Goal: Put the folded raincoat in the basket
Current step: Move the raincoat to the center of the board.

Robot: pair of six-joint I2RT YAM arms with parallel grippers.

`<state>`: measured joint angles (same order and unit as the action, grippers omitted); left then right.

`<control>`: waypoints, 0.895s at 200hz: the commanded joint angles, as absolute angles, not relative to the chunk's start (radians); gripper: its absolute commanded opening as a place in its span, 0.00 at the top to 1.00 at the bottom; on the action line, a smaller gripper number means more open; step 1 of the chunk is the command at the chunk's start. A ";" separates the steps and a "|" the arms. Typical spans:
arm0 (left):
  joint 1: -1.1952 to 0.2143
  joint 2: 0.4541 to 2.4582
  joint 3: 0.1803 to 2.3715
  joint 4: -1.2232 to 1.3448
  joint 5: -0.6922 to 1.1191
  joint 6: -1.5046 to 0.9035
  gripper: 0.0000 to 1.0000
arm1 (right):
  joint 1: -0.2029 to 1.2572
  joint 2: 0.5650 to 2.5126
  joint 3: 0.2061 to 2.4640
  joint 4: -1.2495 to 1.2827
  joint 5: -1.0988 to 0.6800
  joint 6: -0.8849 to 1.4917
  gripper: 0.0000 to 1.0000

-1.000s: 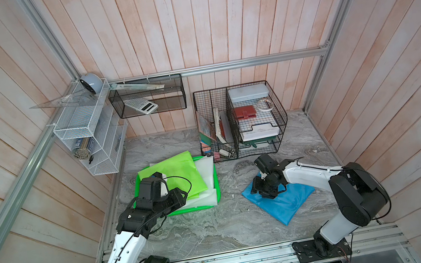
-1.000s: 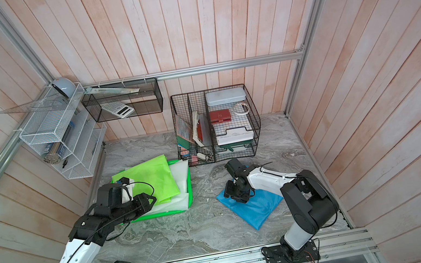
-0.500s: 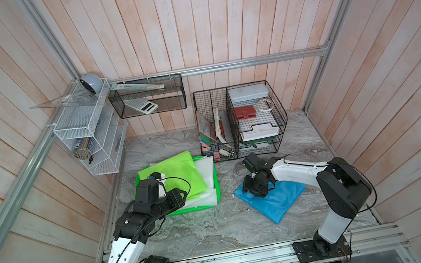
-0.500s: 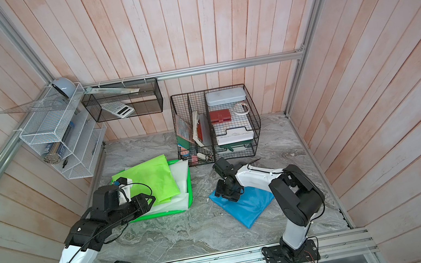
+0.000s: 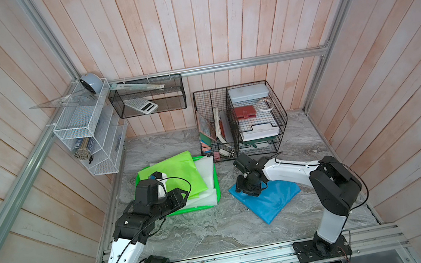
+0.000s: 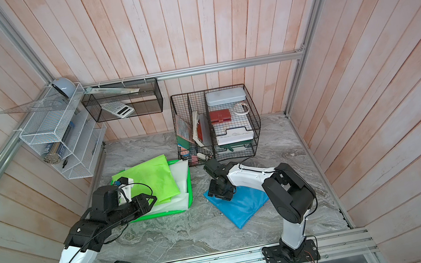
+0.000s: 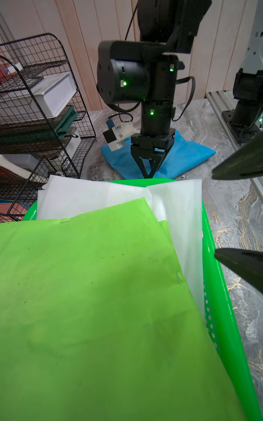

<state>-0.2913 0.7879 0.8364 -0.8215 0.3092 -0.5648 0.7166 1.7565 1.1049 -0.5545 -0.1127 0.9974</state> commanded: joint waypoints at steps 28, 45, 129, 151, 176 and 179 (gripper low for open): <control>-0.299 0.753 0.830 -0.811 0.310 -0.549 0.47 | 0.704 1.600 1.170 -0.644 -0.037 0.866 0.39; -0.300 0.726 0.826 -0.812 0.284 -0.560 0.47 | 0.677 1.560 1.179 -0.690 -0.026 0.821 0.40; -0.317 0.684 0.860 -0.887 0.338 -0.672 0.49 | 0.480 1.547 0.926 -0.709 -0.176 0.589 0.47; -0.337 0.694 0.862 -0.852 0.367 -0.746 0.49 | 0.554 1.608 0.886 -0.653 -0.207 0.582 0.48; -0.406 0.674 0.820 -0.774 0.341 -0.830 0.49 | 0.656 1.629 0.830 -0.539 -0.244 0.663 0.48; -0.411 0.677 0.815 -0.768 0.341 -0.838 0.49 | 0.669 1.631 0.823 -0.523 -0.251 0.679 0.48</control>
